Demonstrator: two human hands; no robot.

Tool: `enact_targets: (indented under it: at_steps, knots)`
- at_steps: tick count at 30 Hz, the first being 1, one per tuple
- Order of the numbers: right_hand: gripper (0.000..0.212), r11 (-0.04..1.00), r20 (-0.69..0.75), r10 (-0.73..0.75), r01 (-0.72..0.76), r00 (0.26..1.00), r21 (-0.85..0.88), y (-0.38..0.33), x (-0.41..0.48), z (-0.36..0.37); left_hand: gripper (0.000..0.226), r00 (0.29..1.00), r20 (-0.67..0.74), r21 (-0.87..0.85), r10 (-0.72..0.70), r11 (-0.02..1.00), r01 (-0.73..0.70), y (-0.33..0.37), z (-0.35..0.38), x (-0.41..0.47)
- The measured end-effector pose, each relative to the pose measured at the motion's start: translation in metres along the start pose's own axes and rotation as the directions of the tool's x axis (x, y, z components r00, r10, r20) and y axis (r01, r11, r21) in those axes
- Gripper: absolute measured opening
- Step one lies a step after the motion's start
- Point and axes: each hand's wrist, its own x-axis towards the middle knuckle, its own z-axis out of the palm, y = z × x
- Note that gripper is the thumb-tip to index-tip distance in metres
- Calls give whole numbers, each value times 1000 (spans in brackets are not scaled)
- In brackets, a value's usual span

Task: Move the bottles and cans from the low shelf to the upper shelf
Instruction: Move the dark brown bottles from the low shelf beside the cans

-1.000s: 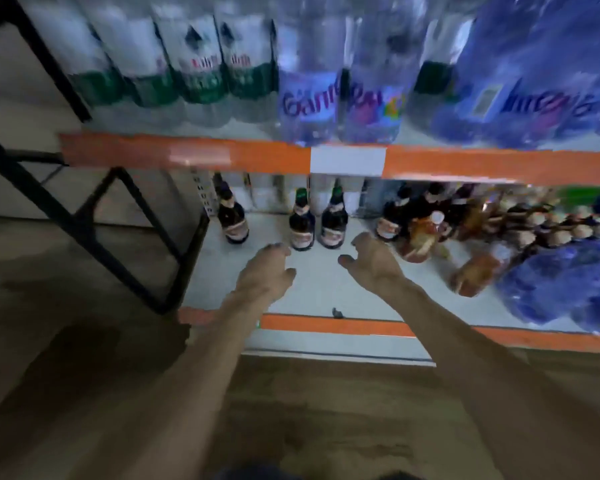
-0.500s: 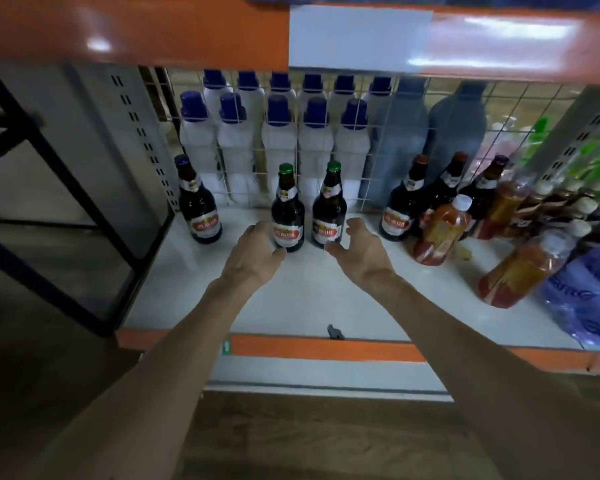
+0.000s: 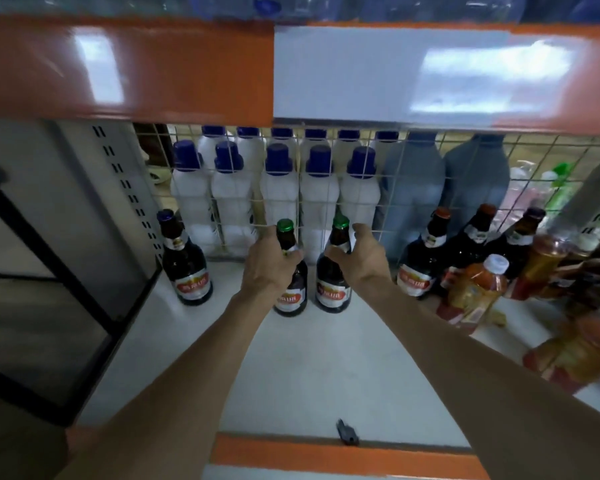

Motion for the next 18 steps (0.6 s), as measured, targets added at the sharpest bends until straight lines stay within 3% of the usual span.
enact_targets:
  at_steps: [9, 18]
  knots:
    - [32, 996, -107, 74, -68, 991, 56, -2, 0, 17, 25, 996, -86, -90, -3, 996, -5, -5, 7, 0]
    - [20, 999, 10, 45, -45, 999, 10, -1, -78, -23, 14, 999, -39, -131, -11, 991, 5, 9, -36, -61]
